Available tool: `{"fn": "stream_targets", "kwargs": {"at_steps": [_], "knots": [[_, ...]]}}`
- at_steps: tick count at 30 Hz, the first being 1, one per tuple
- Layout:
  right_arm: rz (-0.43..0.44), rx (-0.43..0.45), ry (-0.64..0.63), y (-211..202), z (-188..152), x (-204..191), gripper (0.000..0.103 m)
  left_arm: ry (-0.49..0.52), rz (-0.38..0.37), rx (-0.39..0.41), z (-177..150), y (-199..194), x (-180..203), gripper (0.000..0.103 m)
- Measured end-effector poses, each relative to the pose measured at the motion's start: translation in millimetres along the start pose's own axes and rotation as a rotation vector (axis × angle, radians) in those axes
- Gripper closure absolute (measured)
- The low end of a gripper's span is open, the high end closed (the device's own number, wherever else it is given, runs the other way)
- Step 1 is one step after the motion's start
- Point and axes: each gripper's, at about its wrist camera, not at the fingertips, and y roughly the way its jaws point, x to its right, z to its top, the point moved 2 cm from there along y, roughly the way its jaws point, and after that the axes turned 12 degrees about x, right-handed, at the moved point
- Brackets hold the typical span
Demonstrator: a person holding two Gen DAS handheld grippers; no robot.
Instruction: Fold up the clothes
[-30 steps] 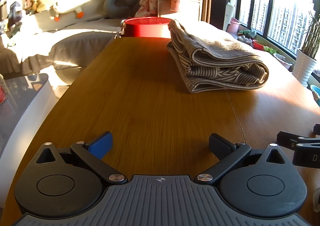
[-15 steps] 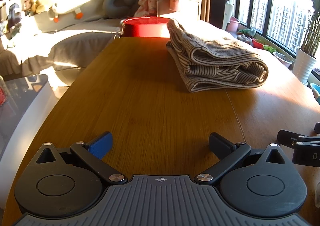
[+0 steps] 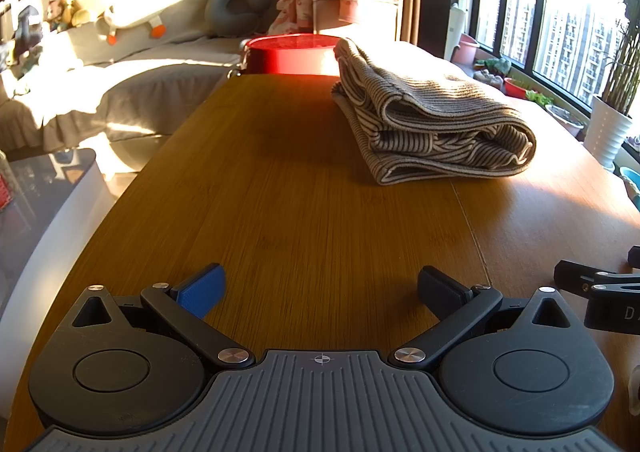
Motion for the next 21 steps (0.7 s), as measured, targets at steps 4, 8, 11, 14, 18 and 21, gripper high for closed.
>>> {"fn": "stream_targets", "kwargs": {"at_steps": [4, 8, 11, 14, 18, 21], "knots": [[0.0, 0.0, 0.0, -0.2, 0.0, 0.1, 0.0, 0.0, 0.0, 0.0, 0.1, 0.0, 0.1, 0.0], [0.0, 0.0, 0.0, -0.3, -0.1, 0.0, 0.0, 0.0, 0.0, 0.0, 0.1, 0.0, 0.0, 0.0], [0.0, 0.0, 0.0, -0.3, -0.2, -0.1, 0.0, 0.0, 0.0, 0.0, 0.1, 0.0, 0.2, 0.0], [0.0, 0.0, 0.001, -0.3, -0.3, -0.2, 0.0, 0.0, 0.0, 0.0, 0.1, 0.1, 0.1, 0.0], [0.0, 0.0, 0.001, 0.1, -0.4, -0.2, 0.0, 0.0, -0.01, 0.003, 0.2, 0.0, -0.1, 0.0], [-0.006, 0.001, 0.002, -0.5, -0.7, -0.6, 0.0, -0.006, -0.022, 0.006, 0.4, -0.8, -1.9, 0.0]]}}
